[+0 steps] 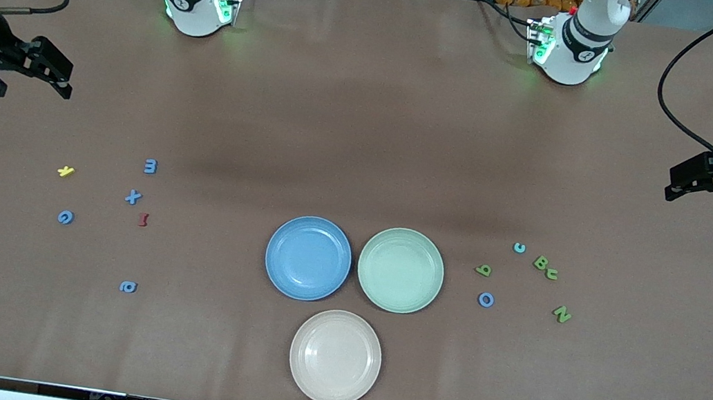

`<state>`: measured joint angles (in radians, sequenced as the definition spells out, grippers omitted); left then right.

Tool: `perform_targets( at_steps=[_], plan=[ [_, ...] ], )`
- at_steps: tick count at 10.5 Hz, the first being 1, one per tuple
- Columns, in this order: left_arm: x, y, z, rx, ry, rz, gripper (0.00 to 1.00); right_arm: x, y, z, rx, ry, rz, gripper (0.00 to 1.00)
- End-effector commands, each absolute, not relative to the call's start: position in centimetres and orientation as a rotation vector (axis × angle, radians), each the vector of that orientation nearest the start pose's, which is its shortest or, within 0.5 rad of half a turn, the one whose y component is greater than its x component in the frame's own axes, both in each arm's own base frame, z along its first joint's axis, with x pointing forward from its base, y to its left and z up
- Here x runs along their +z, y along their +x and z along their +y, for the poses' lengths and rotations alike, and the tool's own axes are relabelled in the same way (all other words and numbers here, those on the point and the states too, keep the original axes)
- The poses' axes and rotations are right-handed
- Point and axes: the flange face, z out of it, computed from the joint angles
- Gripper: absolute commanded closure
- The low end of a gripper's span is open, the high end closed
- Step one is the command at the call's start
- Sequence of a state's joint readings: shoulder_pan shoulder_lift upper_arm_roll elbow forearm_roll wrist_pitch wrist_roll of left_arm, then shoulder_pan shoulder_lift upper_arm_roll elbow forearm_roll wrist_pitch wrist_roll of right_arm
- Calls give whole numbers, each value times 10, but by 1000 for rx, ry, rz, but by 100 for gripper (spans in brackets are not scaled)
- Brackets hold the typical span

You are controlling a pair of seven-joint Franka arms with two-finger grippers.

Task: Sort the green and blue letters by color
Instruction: 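Lower both grippers toward the letter clusters beside the plates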

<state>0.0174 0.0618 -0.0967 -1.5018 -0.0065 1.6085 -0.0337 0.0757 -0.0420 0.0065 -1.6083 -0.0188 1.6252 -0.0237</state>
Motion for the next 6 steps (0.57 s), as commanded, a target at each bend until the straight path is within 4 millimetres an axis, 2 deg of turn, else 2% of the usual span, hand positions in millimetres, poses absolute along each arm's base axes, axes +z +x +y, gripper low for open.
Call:
perform_targets(
  at_steps=[1,2,3,6],
  plan=[
    [625,579,-45,-69,-3133,86,0,641,543,38,-68,-3079,60,0],
    [614,584,-46,-38,-3134,91,0,641,543,28,-57,-3046,88,0],
    [588,596,-46,27,-3139,96,0,641,543,21,-55,-3040,102,0],
    [539,609,-54,42,-3144,117,0,640,543,21,-51,-3044,93,0]
  ],
)
